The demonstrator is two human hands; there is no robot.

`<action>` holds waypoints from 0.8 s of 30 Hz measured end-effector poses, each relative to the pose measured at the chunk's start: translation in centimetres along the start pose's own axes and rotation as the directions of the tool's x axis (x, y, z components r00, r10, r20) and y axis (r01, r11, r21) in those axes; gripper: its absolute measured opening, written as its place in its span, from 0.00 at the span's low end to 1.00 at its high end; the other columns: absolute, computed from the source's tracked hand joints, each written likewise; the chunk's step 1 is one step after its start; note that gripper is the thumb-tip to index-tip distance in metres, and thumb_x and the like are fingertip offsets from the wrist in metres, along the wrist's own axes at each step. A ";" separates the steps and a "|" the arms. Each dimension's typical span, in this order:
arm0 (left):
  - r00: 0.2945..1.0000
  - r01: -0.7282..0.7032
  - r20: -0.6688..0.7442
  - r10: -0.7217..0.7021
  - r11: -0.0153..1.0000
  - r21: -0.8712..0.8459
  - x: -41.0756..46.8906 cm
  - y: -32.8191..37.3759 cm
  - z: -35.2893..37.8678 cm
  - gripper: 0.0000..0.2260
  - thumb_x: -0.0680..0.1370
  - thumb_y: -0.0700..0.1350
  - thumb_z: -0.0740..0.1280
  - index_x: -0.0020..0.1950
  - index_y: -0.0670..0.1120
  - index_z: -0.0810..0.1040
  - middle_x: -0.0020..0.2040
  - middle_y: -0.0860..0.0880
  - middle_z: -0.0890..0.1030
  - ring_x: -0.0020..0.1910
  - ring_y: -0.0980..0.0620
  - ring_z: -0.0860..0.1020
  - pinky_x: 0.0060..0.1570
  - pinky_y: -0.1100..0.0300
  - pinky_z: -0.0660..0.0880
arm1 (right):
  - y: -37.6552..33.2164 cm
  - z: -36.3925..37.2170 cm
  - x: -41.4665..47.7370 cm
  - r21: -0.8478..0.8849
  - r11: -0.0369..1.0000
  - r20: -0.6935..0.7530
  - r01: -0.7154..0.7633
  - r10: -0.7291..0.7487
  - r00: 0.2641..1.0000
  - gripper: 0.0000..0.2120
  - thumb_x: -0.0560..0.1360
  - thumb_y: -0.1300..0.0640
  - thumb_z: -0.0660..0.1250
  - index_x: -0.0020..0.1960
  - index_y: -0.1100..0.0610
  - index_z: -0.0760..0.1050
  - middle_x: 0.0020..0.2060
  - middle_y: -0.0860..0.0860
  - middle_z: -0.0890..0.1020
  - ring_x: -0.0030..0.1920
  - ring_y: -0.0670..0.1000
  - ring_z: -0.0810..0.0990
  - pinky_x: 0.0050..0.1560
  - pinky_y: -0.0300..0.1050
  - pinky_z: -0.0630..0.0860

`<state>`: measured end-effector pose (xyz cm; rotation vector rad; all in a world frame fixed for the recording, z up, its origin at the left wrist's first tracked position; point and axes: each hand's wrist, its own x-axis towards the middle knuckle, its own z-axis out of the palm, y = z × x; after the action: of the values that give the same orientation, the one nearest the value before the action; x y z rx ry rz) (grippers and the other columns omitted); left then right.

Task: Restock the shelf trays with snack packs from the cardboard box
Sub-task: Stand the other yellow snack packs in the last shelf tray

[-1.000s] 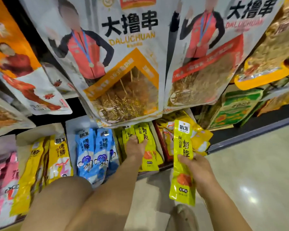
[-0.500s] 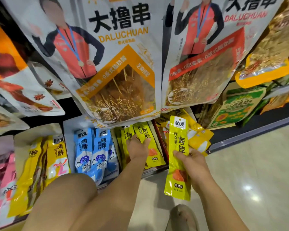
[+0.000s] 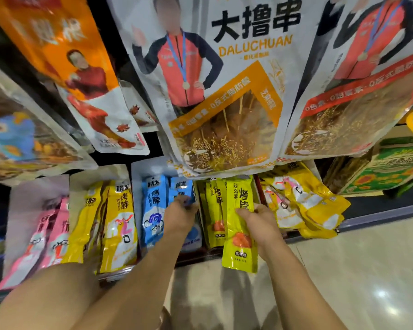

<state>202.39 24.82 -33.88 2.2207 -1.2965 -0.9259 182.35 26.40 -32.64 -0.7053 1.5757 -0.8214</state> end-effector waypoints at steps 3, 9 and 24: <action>0.999 -0.025 0.038 0.025 1.000 -0.002 0.2 -0.1 -0.1 0.14 0.80 0.50 0.66 0.64 0.47 0.79 0.57 0.43 0.83 0.54 0.43 0.81 0.55 0.50 0.79 | -0.2 2.2 1.4 -0.131 0.991 0.025 0.037 -0.034 0.999 0.25 0.76 0.56 0.71 0.71 0.58 0.71 0.35 0.54 0.81 0.33 0.49 0.74 0.38 0.45 0.76; 0.999 -0.003 0.040 0.004 1.000 -0.026 0.8 -0.5 0.2 0.16 0.80 0.52 0.66 0.66 0.50 0.78 0.60 0.49 0.83 0.57 0.48 0.80 0.53 0.60 0.75 | 0.1 5.8 4.0 -0.337 0.938 0.077 0.086 -0.063 0.995 0.28 0.78 0.55 0.71 0.75 0.58 0.67 0.62 0.55 0.79 0.57 0.56 0.80 0.58 0.48 0.77; 0.992 -0.057 0.114 0.050 0.996 0.068 -0.2 0.2 -1.5 0.19 0.82 0.54 0.61 0.70 0.47 0.73 0.61 0.45 0.81 0.58 0.45 0.79 0.58 0.54 0.75 | -0.8 6.7 0.3 -0.697 0.693 0.063 0.186 -0.199 0.978 0.29 0.78 0.48 0.69 0.75 0.55 0.67 0.67 0.56 0.73 0.64 0.58 0.76 0.64 0.54 0.75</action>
<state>203.26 24.95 -32.67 2.2029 -1.4534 -1.0121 188.89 24.81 -32.75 -1.4404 1.8570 -0.3371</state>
